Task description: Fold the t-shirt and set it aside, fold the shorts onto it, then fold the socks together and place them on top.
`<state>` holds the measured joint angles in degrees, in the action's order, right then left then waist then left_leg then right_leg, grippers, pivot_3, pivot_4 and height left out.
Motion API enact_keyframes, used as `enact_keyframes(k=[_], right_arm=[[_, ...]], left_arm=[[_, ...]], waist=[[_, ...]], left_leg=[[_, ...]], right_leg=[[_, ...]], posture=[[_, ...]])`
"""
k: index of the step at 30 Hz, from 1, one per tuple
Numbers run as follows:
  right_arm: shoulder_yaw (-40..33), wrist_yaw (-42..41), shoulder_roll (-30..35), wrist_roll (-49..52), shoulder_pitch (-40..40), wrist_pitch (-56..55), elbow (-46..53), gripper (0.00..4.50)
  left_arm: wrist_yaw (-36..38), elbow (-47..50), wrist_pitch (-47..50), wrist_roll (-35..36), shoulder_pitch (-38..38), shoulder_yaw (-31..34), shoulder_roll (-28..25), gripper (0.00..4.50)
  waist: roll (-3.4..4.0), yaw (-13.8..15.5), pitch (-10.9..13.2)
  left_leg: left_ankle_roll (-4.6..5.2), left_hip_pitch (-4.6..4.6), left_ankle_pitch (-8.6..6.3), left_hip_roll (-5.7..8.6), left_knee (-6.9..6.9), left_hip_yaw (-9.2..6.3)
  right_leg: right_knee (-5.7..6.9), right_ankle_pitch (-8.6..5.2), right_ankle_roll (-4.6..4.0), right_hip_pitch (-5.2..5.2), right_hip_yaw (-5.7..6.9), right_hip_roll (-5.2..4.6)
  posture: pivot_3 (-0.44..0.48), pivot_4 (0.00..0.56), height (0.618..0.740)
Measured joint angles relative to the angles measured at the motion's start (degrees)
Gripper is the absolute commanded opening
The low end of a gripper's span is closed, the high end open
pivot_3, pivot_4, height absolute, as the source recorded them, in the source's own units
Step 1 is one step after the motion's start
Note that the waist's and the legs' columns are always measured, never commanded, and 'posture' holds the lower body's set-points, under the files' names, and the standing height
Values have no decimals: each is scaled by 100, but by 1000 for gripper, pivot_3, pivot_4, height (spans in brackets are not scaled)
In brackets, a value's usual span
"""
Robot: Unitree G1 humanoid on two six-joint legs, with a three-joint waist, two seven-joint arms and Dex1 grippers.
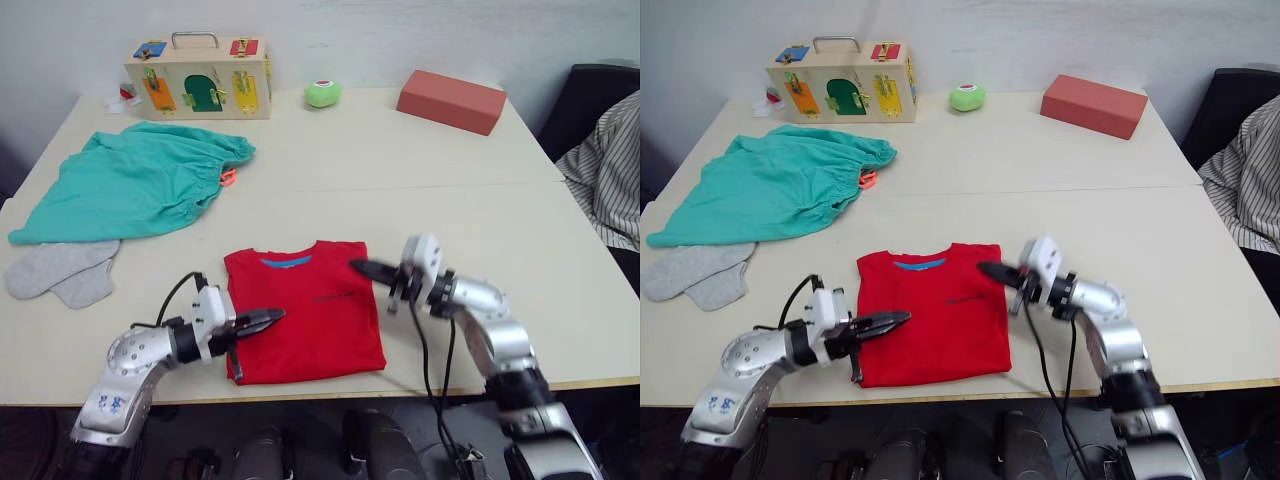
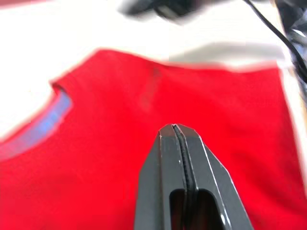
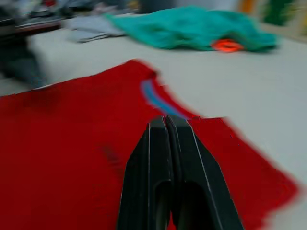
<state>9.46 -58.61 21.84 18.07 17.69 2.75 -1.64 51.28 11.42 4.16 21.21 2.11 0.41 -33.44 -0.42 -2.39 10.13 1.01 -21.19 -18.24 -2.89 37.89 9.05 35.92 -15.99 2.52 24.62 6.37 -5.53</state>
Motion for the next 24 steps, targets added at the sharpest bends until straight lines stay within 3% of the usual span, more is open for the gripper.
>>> enact_keyframes(k=[4,9,12,17,22,24], right_arm=[[415,172,-35,-285,-633,-3,315,42],[282,217,88,-167,-1190,-180,493,42],[15,185,382,369,-1308,521,897,620],[-823,308,1459,2033,-1174,2843,1970,2310],[-1232,617,2420,3264,-533,5414,1607,4139],[-1204,806,2396,3357,-201,6065,1140,4500]], left_arm=[[-102,-575,-136,-316,100,-176,256,0],[-65,-1036,-482,-457,107,-187,349,0],[62,-1075,-541,-389,86,-118,339,0],[540,-498,-252,323,-78,115,157,1155],[826,404,283,989,-308,471,-353,2810],[999,488,324,1040,-390,573,-543,3439]], waist=[[-4,28,2],[-7,89,1],[-7,92,2],[-15,86,9],[-17,81,11],[-14,76,13]], left_leg=[[0,0,0,4,2,6],[2,3,-8,1,3,1],[25,0,-21,3,4,-2],[29,-6,-23,-2,4,-20],[30,-5,-22,-3,3,-28],[30,-7,-21,-2,3,-29]], right_leg=[[0,1,1,2,-3,-2],[-4,-1,-1,-1,0,0],[-3,0,-1,1,-2,-9],[-7,-6,-10,-1,11,-9],[-8,-12,-21,-3,18,-9],[-7,-12,-22,-1,19,-7]], posture=[[0,150,740],[0,150,740],[0,150,740],[0,150,740],[0,150,740],[0,150,740]])
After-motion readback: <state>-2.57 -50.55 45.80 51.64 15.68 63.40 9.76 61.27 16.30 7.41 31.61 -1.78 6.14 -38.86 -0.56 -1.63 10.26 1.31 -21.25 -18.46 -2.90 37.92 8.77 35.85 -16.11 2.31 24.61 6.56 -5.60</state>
